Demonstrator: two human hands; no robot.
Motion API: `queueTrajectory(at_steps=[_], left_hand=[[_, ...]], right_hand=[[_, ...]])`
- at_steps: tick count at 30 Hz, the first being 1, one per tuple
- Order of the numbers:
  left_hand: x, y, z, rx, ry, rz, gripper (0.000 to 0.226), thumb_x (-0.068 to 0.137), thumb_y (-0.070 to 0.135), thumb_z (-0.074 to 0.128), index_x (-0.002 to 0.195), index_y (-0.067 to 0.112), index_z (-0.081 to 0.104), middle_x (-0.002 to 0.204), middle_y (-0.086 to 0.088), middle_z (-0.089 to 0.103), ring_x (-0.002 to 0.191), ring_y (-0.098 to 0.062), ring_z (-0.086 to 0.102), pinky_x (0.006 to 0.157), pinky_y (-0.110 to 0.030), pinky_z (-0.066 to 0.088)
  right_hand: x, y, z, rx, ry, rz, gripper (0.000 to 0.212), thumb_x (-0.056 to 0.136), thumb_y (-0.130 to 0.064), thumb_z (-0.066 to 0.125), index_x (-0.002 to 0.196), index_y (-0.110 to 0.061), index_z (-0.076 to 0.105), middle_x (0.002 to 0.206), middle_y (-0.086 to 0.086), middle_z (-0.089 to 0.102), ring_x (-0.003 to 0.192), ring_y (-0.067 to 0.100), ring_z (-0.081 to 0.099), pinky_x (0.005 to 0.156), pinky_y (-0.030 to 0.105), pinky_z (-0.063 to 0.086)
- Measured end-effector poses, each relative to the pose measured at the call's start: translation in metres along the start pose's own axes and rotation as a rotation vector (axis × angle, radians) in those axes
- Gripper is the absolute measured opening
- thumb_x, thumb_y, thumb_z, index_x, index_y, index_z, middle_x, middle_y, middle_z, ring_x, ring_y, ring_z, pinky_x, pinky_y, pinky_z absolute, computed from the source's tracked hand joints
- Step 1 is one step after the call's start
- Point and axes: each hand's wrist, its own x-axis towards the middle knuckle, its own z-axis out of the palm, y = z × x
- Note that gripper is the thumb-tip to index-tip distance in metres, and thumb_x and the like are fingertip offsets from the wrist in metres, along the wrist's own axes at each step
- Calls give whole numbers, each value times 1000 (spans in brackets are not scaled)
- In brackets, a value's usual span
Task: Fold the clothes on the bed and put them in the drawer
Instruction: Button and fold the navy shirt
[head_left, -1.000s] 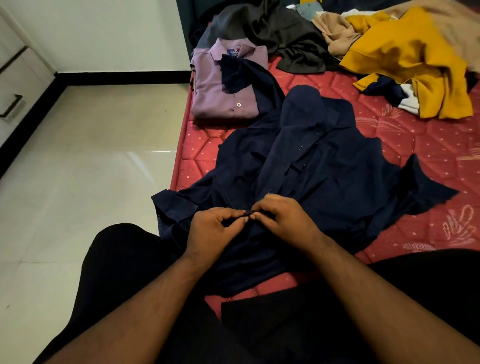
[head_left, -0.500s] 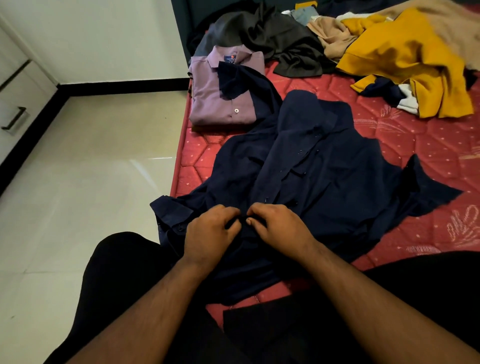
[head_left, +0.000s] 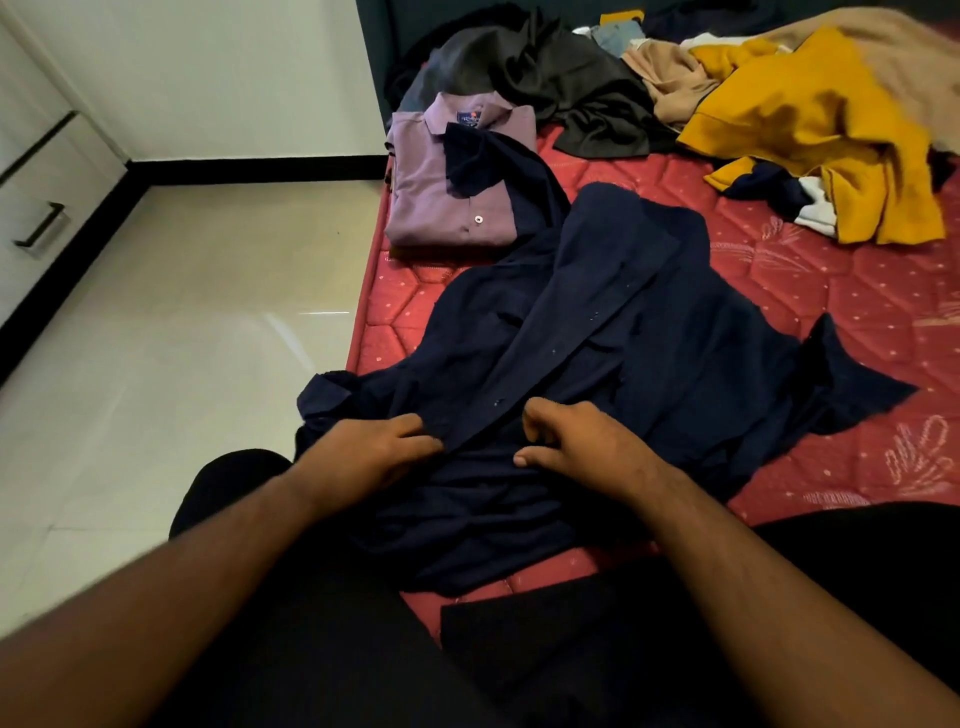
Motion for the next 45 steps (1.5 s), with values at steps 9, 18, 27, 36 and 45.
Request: queueTrajectory(at_steps=[9, 18, 27, 36, 45], left_hand=[[-20, -12, 2, 193, 12, 118, 48, 87, 24, 42, 135, 30, 46, 103, 0, 53, 66, -17, 61, 38, -27, 45], [-18, -1, -9, 86, 185, 170, 37, 104, 33, 38, 109, 19, 72, 90, -4, 64, 62, -20, 59, 43, -30, 46], [-19, -7, -1, 87, -7, 210, 36, 86, 24, 45, 119, 17, 58, 92, 3, 41, 56, -16, 58, 36, -22, 39], [10, 22, -14, -86, 73, -350, 38, 79, 46, 45, 85, 28, 78, 83, 5, 62, 73, -21, 63, 62, -32, 50], [75, 54, 30, -259, -30, -547, 47, 79, 39, 74, 122, 24, 62, 114, -1, 53, 103, -25, 53, 91, -39, 47]], right_hand=[[6, 8, 10, 24, 48, -113, 13, 88, -34, 67, 94, -23, 68, 87, -13, 54, 84, 8, 57, 80, 37, 52], [7, 11, 19, 99, 296, -169, 9, 83, -22, 72, 88, -26, 65, 92, -16, 56, 86, 4, 57, 76, 37, 53], [10, 21, 22, 63, 218, -122, 11, 83, -24, 73, 87, -15, 68, 84, -6, 65, 79, 10, 60, 74, 36, 52], [8, 17, 34, 174, 310, -60, 10, 79, -17, 76, 88, -19, 71, 85, -14, 61, 81, 5, 60, 78, 29, 52], [3, 23, 36, 215, 438, -187, 17, 79, -9, 74, 95, -15, 76, 93, -5, 70, 86, 6, 64, 79, 28, 53]])
